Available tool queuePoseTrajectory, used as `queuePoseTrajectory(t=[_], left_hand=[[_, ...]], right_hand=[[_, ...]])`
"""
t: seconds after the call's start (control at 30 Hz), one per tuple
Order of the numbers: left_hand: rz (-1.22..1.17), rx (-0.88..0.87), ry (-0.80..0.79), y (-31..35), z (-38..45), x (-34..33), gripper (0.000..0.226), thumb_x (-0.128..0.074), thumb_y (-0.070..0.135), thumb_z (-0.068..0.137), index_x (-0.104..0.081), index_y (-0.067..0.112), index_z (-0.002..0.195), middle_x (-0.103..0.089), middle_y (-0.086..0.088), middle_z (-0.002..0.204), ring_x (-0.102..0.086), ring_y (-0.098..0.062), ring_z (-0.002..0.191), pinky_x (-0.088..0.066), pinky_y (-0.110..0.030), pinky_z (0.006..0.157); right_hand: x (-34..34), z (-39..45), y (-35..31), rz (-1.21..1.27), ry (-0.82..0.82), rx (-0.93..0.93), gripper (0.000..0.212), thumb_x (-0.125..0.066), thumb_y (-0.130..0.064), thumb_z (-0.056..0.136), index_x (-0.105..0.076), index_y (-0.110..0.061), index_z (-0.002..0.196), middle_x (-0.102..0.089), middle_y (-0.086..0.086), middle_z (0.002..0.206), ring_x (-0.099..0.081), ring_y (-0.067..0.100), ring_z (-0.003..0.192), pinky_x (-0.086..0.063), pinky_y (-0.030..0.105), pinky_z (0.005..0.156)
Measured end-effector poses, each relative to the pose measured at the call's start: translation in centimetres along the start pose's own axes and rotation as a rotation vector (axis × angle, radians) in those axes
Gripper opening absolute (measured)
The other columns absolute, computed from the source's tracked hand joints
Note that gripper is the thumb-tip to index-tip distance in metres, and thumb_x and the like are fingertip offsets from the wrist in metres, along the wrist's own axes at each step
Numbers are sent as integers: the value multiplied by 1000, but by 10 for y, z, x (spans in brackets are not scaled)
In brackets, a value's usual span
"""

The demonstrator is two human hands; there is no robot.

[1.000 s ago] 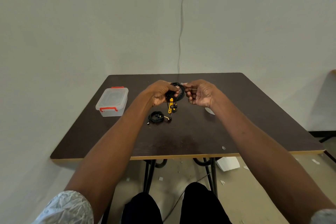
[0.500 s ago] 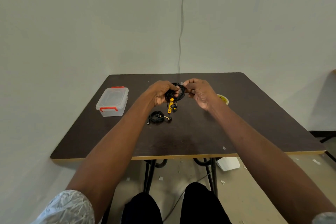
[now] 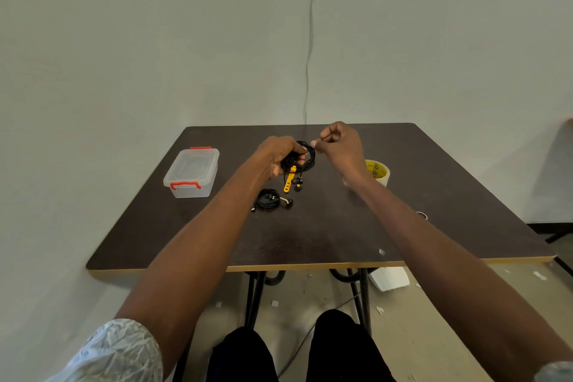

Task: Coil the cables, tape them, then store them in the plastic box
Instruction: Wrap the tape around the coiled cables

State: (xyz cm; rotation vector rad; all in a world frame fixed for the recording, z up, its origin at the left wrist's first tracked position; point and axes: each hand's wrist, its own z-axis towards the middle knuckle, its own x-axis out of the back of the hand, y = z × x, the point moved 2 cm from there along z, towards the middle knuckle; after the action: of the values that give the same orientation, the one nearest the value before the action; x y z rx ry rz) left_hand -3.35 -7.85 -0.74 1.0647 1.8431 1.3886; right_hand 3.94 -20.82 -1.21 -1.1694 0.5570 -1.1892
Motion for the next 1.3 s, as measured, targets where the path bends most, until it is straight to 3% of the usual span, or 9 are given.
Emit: queuePoseTrajectory(t=[0.1, 0.27, 0.43, 0.53, 0.67, 0.87, 1.0, 1.13, 1.3], left_hand=[[-17, -28, 82, -1, 2, -2, 4, -63, -4, 82, -63, -2, 78, -63, -11, 60, -60, -15, 44, -52, -23, 48], [-71, -40, 89, -1, 3, -2, 7, -62, -3, 84, -62, 1, 79, -62, -12, 67, -60, -16, 53, -54, -28, 57], [-68, -23, 83, -1, 2, 1, 4, -60, -3, 86, -62, 0, 83, -64, -13, 72, -62, -14, 46, -54, -25, 48], [-89, -18, 79, -2, 1, 1, 5, -59, -6, 85, -61, -2, 88, -64, -15, 75, -63, -14, 46, -55, -26, 46], [-99, -18, 52, -7, 2, 2, 3, -61, -6, 82, -63, -4, 84, -67, -15, 72, -66, -18, 52, -59, -32, 56], [-121, -31, 28, -13, 6, 0, 13, -66, -8, 72, -67, -6, 85, -70, -19, 81, -68, -23, 63, -59, -39, 66], [-129, -39, -16, -16, 5, 2, 9, -66, -9, 71, -69, -6, 80, -71, -18, 81, -67, -24, 69, -59, -42, 78], [-187, -47, -19, -16, 5, 3, 14, -65, -10, 76, -66, -7, 89, -70, -18, 81, -68, -22, 66, -57, -44, 84], [-190, -42, 11, -20, 5, 3, 12, -64, -11, 77, -64, -5, 88, -68, -17, 77, -67, -21, 59, -58, -39, 72]], right_hand=[[-2, -7, -5, -168, 36, 153, 19, -73, -9, 84, -54, -13, 86, -57, -4, 76, -52, 3, 67, -42, 7, 59], [-5, -11, -4, -232, 39, 199, 17, -70, -9, 86, -54, -13, 87, -56, -8, 77, -51, 0, 69, -39, 5, 59], [-1, -7, -1, -45, 115, 80, 17, -71, -5, 84, -55, -12, 88, -65, 10, 84, -64, 17, 76, -50, 19, 64], [-3, -8, -3, 132, 169, -52, 19, -65, 1, 87, -51, -12, 85, -66, 15, 83, -70, 17, 67, -48, 22, 54], [-16, -14, 7, 314, 204, -385, 25, -63, 5, 88, -47, -12, 79, -66, 16, 79, -65, 14, 48, -37, 23, 40], [-26, -16, 12, 349, 202, -597, 7, -65, 3, 88, -60, 1, 83, -62, 12, 61, -52, 10, 33, -32, 18, 33], [-29, -12, 18, 400, 195, -675, 11, -65, 7, 83, -67, 10, 94, -62, 10, 47, -55, 12, 34, -35, 17, 34], [-26, -11, 17, 544, 186, -701, 16, -55, 8, 87, -64, 2, 76, -59, 4, 41, -53, 6, 32, -37, 14, 34], [-21, -6, 13, 556, 111, -608, 18, -54, 7, 89, -58, -5, 77, -66, 7, 63, -52, 5, 37, -37, 18, 39]])
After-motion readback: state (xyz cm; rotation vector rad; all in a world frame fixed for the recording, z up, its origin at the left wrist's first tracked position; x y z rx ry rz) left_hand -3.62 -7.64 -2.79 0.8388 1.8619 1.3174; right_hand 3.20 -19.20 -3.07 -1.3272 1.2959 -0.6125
